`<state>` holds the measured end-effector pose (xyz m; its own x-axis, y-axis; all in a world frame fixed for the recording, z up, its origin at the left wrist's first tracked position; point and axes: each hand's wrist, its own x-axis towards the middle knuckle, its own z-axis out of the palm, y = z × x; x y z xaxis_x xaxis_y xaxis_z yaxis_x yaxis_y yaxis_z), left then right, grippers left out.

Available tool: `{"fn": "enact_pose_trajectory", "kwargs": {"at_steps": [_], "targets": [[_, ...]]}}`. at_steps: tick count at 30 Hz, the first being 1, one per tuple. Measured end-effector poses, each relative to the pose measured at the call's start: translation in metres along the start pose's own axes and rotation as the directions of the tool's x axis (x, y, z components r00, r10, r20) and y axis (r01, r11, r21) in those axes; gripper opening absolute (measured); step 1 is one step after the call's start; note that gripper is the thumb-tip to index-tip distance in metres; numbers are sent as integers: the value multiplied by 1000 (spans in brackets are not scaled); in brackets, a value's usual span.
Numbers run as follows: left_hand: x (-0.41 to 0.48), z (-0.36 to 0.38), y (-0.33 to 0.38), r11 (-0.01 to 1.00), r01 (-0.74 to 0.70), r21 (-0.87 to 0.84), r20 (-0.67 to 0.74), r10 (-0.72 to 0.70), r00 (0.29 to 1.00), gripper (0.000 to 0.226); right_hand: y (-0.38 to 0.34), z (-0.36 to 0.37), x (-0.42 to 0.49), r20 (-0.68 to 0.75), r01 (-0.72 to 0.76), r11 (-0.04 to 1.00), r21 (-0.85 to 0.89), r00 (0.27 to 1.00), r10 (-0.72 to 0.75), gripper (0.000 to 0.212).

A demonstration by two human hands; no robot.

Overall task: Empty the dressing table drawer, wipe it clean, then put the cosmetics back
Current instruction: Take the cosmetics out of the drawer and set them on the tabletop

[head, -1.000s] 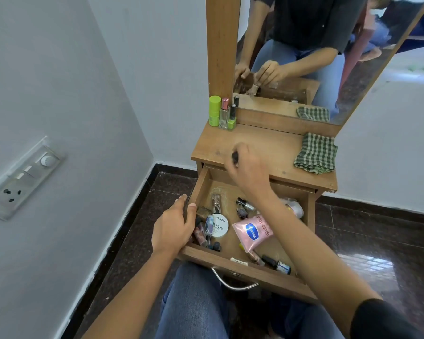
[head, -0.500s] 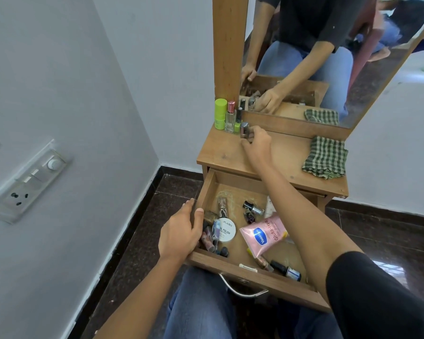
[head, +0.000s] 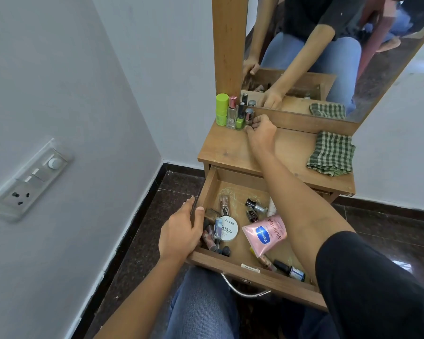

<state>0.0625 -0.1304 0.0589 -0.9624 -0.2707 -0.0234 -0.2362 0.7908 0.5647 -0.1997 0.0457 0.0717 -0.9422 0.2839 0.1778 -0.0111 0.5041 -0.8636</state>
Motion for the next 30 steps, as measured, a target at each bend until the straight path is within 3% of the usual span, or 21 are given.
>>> {"fn": "enact_pose_trajectory", "kwargs": {"at_steps": [7,11,15,16,18,19,21,24,26,30], "targets": [[0,-1,0,1000,5,4,4,-5,1000,52,-2,-3,1,-39,-25,992,-122,999,20,20],[0,-1,1,1000,4,13,10,-4,1000,52,-5,-10,-12,-61,-2,995,-98,998,-4,19],[1,-1,0,1000,5,11,15,-6,1000,52,-5,-28,-56,-33,235,972,29,972,-234,7],[1,-1,-1,1000,5,9,14,-5,1000,52,-1,-35,-75,10,352,935,28,936,-353,6],[0,-1,-1,1000,0,10,9,0,1000,52,16,-47,-113,195,589,807,-33,796,-573,10],[0,0,-1,1000,-5,11,7,5,1000,52,29,-51,-128,327,654,751,-91,732,-598,14],[0,0,-1,1000,-12,15,6,12,1000,52,51,-60,-142,543,613,733,-294,739,-400,21],[0,0,0,1000,-6,13,8,6,1000,51,65,-72,-142,575,426,717,-552,817,-44,26],[0,0,-1,1000,-11,13,7,11,1000,52,63,-77,-143,598,413,659,-629,798,71,23],[0,-1,0,1000,-16,25,5,16,1000,52,55,-76,-148,632,468,559,-685,764,135,24]]}}
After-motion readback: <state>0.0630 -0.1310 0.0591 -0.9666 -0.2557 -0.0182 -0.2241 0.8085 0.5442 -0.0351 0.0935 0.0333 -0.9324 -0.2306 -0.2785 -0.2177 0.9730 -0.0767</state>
